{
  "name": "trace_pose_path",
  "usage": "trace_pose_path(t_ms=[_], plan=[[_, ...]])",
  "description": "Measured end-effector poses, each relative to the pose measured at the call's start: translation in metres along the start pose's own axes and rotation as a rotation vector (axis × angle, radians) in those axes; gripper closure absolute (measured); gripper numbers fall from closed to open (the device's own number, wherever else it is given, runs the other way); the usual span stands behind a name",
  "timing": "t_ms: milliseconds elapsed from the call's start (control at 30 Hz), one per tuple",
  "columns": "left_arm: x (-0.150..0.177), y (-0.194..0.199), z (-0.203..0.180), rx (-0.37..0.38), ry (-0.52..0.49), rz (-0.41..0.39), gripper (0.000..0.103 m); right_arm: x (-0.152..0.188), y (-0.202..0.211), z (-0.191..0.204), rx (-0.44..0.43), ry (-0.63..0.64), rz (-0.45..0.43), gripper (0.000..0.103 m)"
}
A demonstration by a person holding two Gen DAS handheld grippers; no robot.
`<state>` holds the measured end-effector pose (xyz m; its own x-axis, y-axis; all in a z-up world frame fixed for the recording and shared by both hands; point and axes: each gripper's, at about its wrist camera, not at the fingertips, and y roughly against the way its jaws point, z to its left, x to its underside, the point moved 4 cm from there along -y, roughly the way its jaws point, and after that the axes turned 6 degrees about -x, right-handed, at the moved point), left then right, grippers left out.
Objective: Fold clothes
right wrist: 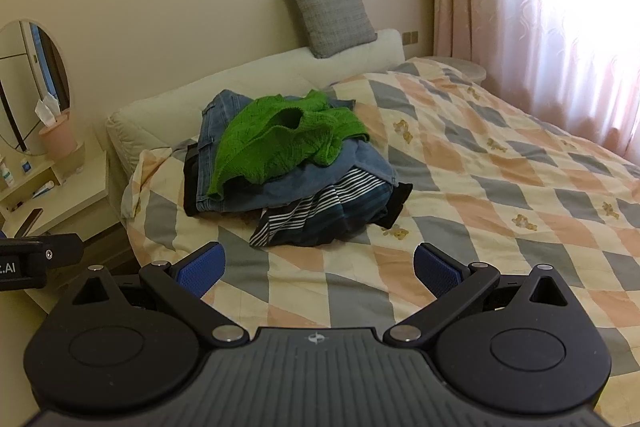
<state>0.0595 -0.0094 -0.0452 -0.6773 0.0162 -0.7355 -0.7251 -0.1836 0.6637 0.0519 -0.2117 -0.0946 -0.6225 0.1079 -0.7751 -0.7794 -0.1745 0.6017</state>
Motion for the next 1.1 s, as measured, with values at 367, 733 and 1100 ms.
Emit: trace_pose_path(t_ms=[367,733,1100], plan=[[0.002,-0.018,-0.002,-0.01,0.007,0.047,0.0,-0.001,-0.013,-0.009,-0.011,-0.007,0.029,0.0],[-0.016,-0.069,0.002,0.002,-0.005,0.096,0.0,-0.006,-0.053,-0.009,-0.016,-0.035,0.086,0.0],[-0.07,-0.183,-0.001,0.114,-0.102,0.192,0.001,-0.031,-0.137,-0.018,0.045,-0.127,0.149,0.0]])
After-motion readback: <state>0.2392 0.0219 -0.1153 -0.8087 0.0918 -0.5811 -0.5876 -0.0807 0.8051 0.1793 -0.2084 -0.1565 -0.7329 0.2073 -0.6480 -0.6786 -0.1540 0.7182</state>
